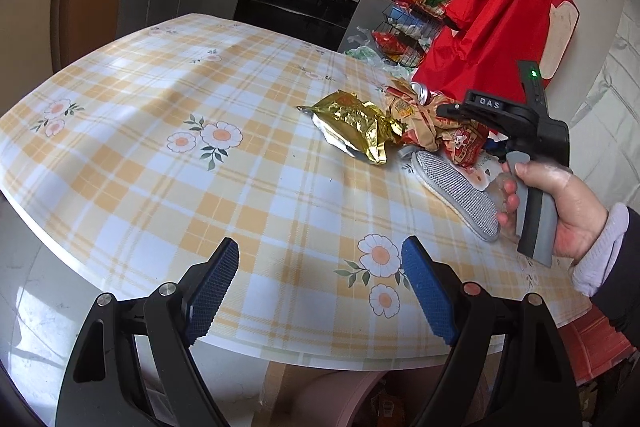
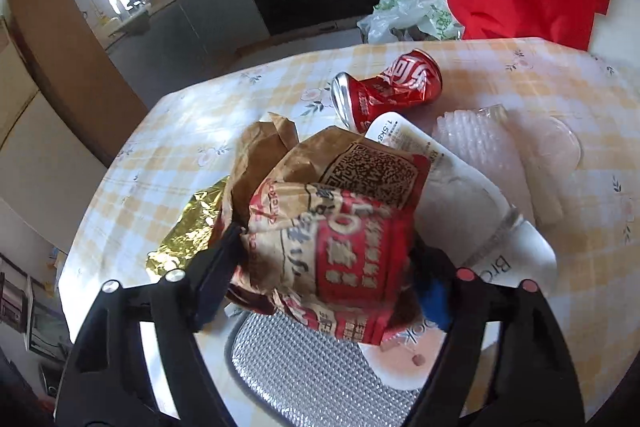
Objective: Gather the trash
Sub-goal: 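Grasp the brown-red snack bag with the right gripper while the left gripper grasps the gold foil packet, then lower the snack bag and gold packet into the bin and open both grippers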
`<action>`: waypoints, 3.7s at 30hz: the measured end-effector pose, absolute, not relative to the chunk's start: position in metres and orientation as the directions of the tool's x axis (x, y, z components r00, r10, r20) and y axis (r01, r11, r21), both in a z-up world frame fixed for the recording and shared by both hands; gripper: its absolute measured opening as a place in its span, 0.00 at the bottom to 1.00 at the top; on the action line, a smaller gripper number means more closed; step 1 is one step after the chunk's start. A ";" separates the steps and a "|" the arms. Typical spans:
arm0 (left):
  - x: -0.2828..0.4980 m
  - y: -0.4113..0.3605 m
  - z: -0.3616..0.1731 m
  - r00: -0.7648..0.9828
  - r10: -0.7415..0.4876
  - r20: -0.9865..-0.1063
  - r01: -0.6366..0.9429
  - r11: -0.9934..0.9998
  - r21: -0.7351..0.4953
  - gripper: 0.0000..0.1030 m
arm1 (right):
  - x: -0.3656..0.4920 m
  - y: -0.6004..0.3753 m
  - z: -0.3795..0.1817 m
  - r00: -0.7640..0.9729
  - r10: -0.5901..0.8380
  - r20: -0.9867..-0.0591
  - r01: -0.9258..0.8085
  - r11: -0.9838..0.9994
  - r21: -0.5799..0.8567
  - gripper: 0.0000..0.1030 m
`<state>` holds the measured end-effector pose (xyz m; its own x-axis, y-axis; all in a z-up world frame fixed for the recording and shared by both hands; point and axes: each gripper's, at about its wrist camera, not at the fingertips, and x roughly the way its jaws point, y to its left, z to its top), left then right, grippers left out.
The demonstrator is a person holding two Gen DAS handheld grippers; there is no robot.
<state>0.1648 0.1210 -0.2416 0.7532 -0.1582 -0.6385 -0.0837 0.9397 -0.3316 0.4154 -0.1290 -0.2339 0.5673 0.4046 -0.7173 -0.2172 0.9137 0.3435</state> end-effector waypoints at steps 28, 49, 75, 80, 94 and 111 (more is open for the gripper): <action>0.393 0.120 -0.248 0.594 -0.256 -0.763 0.170 0.967 -0.192 0.94 | 0.293 -0.250 -0.187 0.720 0.449 -0.530 -0.191 0.862 0.471 0.71; 0.370 0.083 -0.244 0.597 -0.201 -0.777 0.270 0.962 -0.041 0.52 | 0.260 -0.255 -0.196 0.709 0.449 -0.544 -0.161 0.853 0.496 0.71; 0.159 0.053 -0.142 0.641 -0.352 -0.682 0.365 0.921 -0.133 0.52 | 0.145 -0.277 -0.135 0.774 0.440 -0.456 -0.196 0.851 0.488 0.71; 0.116 0.027 -0.141 0.631 -0.403 -0.663 0.416 0.897 -0.149 0.52 | 0.122 -0.282 -0.128 0.787 0.439 -0.433 -0.206 0.849 0.487 0.71; 0.061 -0.024 -0.188 0.510 -0.485 -0.710 0.430 0.859 -0.278 0.52 | 0.084 -0.302 -0.131 0.803 0.439 -0.404 -0.201 0.836 0.510 0.71; 0.061 -0.055 -0.219 0.415 -0.458 -0.786 0.427 0.861 -0.276 0.62 | 0.076 -0.315 -0.145 0.795 0.445 -0.413 -0.176 0.820 0.544 0.71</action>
<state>0.0610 -0.0552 -0.2190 0.4153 -0.4579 -0.7860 0.4270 0.8611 -0.2760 0.0761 -0.3151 -0.1447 0.7945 0.4451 -0.4130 -0.1765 0.8201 0.5444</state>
